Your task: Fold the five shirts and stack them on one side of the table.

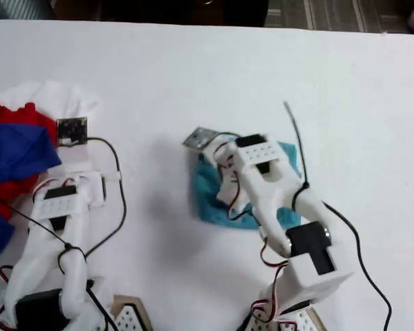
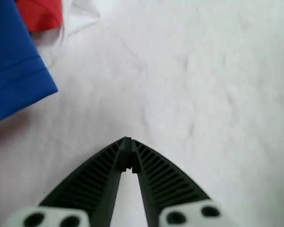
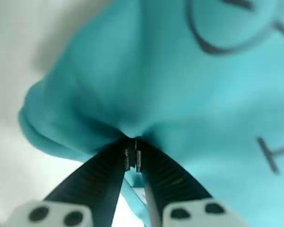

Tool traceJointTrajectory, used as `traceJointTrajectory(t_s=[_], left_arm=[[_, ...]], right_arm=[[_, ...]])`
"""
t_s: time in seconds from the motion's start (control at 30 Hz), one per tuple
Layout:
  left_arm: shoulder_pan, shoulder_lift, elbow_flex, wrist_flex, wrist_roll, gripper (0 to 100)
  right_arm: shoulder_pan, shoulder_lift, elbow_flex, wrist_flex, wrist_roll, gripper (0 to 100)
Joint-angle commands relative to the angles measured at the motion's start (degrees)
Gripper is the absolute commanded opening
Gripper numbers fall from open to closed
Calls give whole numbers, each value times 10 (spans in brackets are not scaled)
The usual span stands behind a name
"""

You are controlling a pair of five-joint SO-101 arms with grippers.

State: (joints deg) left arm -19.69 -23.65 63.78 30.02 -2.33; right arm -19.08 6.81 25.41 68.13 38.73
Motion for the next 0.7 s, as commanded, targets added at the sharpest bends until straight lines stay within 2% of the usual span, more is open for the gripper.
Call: traceJointTrajectory(t_s=[0.0,0.13,0.27,0.33,0.43,0.53,0.67], left_arm=[[7,0,-10,-10,2,26],[7,0,-10,-10,2,26],[7,0,-10,-10,2,26],[7,0,-10,-10,2,26],[7,0,-10,-10,2,26],[7,0,-11,-10,2,26],[7,0,-11,-10,2,26]], right_arm=[[17,-81,-44,11,5,21],[20,-153,-79,12,5,22],[69,-178,-119,-15,-4,25],[114,-160,-125,-45,-46,30],[172,-97,-129,-81,-96,96],[191,-22,-146,-93,-113,162],[200,50,-201,-63,-126,170]])
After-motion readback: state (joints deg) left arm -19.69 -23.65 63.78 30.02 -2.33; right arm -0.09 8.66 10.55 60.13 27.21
